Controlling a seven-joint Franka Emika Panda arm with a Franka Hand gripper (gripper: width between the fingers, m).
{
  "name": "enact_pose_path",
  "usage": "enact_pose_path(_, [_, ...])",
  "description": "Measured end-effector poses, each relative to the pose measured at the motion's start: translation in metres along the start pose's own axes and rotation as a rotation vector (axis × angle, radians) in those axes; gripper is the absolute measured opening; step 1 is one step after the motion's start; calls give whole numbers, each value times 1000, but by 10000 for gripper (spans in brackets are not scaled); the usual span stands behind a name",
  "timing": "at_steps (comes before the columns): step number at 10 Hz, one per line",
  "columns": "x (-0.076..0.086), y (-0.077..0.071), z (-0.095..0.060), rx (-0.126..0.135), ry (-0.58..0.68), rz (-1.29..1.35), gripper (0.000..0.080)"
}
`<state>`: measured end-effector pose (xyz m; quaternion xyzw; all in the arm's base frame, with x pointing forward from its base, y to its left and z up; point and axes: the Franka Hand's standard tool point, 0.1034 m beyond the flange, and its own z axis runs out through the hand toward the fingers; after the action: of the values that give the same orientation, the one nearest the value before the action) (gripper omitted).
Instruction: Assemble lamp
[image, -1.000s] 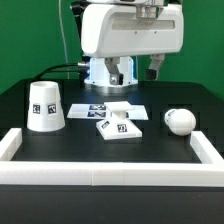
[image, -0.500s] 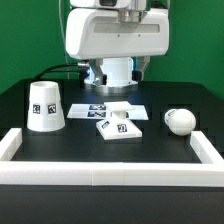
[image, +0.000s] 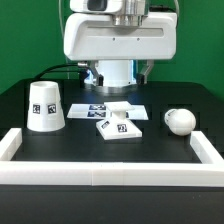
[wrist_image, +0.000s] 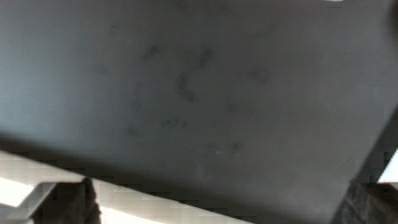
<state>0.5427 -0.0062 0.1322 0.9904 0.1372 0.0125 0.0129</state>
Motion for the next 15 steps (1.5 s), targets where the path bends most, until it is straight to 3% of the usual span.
enact_pose_path(1, [-9, -3, 5, 3, 0, 31, 699])
enact_pose_path(3, [-38, -10, 21, 38, 0, 54, 699])
enact_pose_path(5, [-61, -8, 37, 71, 23, -40, 699])
enact_pose_path(10, [-62, -10, 38, 75, 15, -21, 699])
enact_pose_path(15, [-83, -18, 52, 75, 6, -24, 699])
